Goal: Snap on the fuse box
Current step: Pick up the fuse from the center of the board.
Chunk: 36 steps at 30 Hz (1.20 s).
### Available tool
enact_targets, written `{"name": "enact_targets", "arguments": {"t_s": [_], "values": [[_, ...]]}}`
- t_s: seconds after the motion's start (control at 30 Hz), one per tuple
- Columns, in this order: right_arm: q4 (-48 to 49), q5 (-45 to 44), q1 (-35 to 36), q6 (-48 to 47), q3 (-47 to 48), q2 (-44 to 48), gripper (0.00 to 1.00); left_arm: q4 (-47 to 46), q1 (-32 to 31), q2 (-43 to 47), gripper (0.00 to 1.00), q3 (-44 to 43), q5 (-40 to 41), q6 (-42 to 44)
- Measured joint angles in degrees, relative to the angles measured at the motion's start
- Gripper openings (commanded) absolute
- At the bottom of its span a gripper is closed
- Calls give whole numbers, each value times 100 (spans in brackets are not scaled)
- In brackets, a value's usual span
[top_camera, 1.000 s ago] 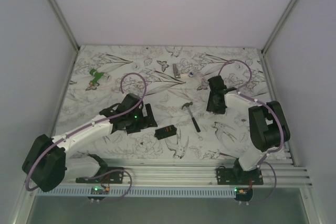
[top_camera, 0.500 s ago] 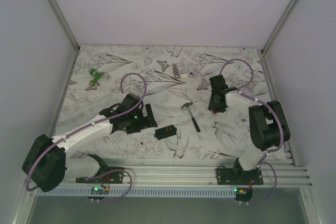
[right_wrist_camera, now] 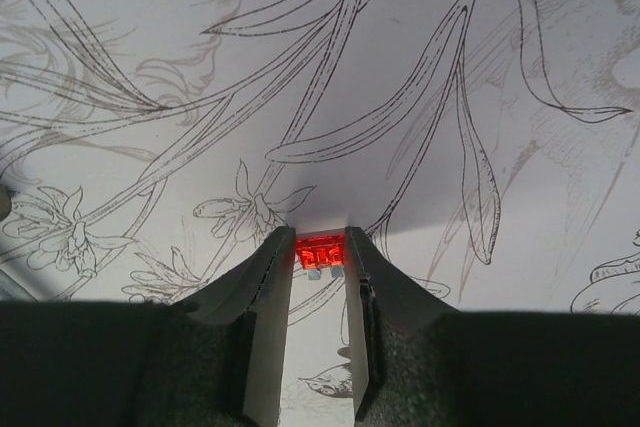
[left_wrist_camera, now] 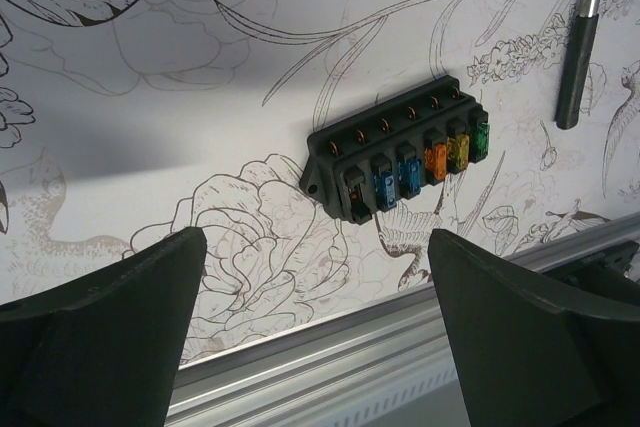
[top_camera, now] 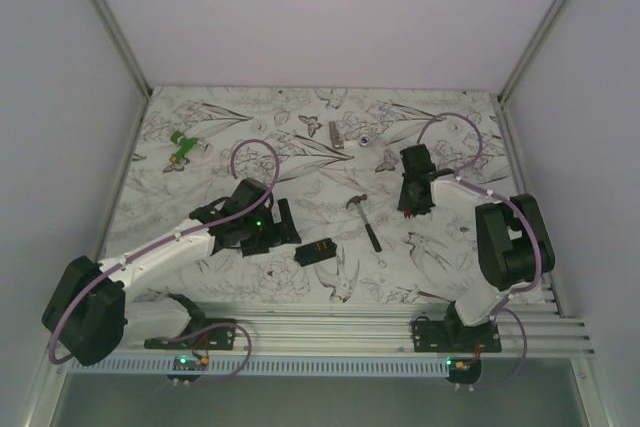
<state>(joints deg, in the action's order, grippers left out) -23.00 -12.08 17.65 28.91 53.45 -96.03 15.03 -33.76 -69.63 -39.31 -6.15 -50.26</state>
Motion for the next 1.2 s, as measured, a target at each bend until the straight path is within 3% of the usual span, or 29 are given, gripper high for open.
{"name": "enact_targets", "arguments": {"t_s": [0.27,0.57,0.9,1.2], "values": [[-120,299,24,-90,-319,334,32,0,-22,-2,96,0,-20,-2],[-542,468,162,-313,-400,492,49,2,-76,-76,96,0,-22,-2],[-1005,809,162,-1248,-35,352,48,0,-79,-109,96,0,-22,0],[-1064,846,155,-1491,151,50,44,0,-79,-109,96,0,-22,0]]}}
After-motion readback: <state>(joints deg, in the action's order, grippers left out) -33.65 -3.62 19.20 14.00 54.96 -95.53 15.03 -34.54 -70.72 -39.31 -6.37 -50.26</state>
